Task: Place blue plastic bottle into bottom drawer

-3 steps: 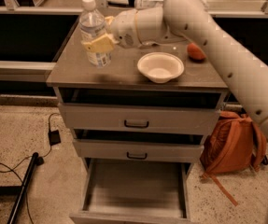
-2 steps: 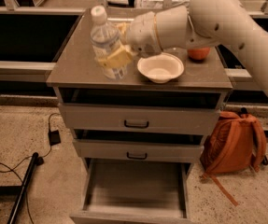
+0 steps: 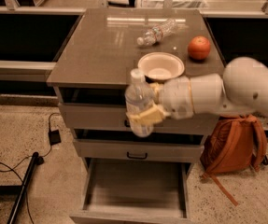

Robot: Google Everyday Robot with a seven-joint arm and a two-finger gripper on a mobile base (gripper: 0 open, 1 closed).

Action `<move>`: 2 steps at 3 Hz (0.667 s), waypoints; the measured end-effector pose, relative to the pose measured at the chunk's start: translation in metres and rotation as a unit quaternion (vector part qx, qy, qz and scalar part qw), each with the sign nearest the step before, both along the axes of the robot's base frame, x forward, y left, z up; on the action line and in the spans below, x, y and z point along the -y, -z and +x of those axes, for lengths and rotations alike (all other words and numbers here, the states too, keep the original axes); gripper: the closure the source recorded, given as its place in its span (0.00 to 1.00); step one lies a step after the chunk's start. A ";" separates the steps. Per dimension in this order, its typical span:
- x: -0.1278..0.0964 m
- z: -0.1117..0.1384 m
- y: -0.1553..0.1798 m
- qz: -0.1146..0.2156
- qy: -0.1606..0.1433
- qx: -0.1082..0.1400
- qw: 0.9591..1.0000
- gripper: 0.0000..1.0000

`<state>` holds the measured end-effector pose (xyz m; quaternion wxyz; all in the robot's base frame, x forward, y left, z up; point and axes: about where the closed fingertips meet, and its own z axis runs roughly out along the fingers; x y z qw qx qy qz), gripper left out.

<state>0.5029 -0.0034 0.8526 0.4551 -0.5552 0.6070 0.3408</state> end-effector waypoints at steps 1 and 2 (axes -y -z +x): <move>0.010 -0.010 0.030 0.001 0.003 -0.027 1.000 1.00; 0.003 0.003 0.029 0.017 0.021 0.015 1.000 1.00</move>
Offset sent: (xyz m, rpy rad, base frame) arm 0.0204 -0.0035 -0.0211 0.0609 -0.1000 -0.0934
